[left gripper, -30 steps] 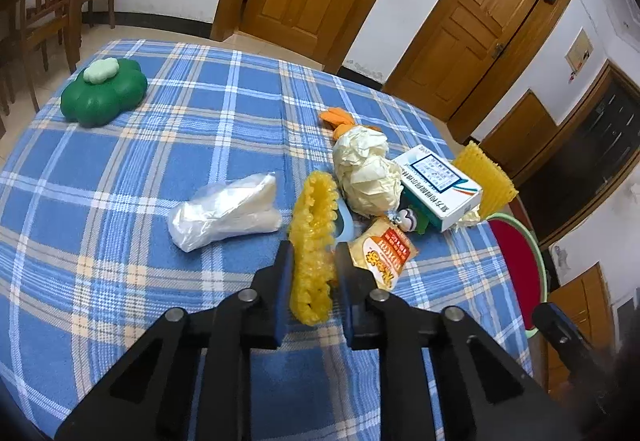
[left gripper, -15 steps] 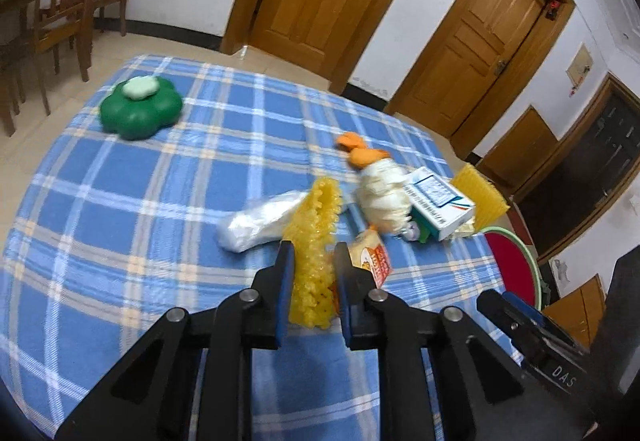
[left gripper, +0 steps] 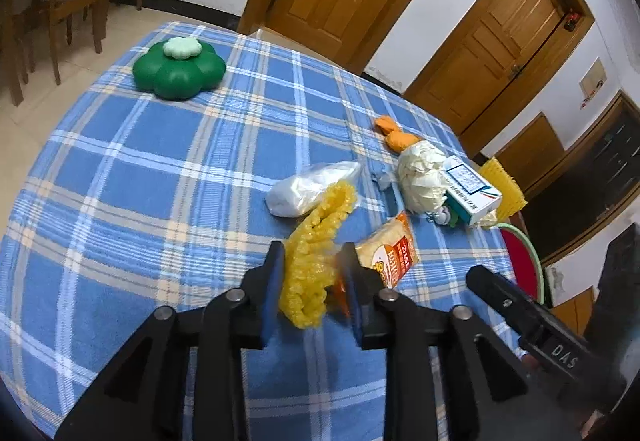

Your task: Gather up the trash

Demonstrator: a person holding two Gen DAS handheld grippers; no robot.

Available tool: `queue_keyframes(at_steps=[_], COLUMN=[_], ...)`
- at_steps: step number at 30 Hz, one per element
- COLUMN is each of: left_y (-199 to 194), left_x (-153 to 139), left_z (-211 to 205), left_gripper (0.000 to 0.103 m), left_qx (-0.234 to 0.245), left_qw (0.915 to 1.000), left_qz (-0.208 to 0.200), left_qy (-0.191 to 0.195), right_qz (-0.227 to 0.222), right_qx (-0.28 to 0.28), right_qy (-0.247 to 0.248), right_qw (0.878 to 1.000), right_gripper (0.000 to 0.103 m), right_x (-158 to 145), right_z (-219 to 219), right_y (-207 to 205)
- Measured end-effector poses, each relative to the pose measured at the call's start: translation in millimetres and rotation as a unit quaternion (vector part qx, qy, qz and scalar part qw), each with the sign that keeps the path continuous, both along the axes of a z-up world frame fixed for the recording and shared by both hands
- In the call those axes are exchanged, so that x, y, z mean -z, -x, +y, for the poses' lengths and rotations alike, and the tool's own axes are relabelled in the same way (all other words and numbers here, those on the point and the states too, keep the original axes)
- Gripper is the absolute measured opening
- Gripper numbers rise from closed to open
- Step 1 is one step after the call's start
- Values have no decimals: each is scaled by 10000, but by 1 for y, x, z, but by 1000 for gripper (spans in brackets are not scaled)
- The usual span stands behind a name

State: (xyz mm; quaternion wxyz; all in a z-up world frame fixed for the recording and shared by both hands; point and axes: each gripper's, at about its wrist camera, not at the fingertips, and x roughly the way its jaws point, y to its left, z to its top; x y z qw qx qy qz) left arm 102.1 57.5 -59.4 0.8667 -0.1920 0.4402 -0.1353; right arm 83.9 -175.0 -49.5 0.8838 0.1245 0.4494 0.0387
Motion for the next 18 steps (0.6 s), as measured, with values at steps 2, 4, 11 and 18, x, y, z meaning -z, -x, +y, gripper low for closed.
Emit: queue_keyframes(at_steps=[2,4,11,18], left_y=[0,-1,-5,0], left_x=[1,0,1,-10], left_z=[0,0,5,6], left_gripper=[31,31,31,36], left_qx=[2,-19,-186,-161], left_qw=[9999,9999,9994,9996], left_qz=[16,-9,50,-118], left_qy=[116,141,297,205], right_qz=[-5,-6,-6,-4], right_qx=[36,58,106,145], right_qy=[-7,-25,-59,-132], right_qw=[10000,10000,9999,9998], right_gripper=[77,77,77,77], right_x=[0,0,0,3], right_z=[-3,-6,-12,-19], right_y=[1,2,5,6])
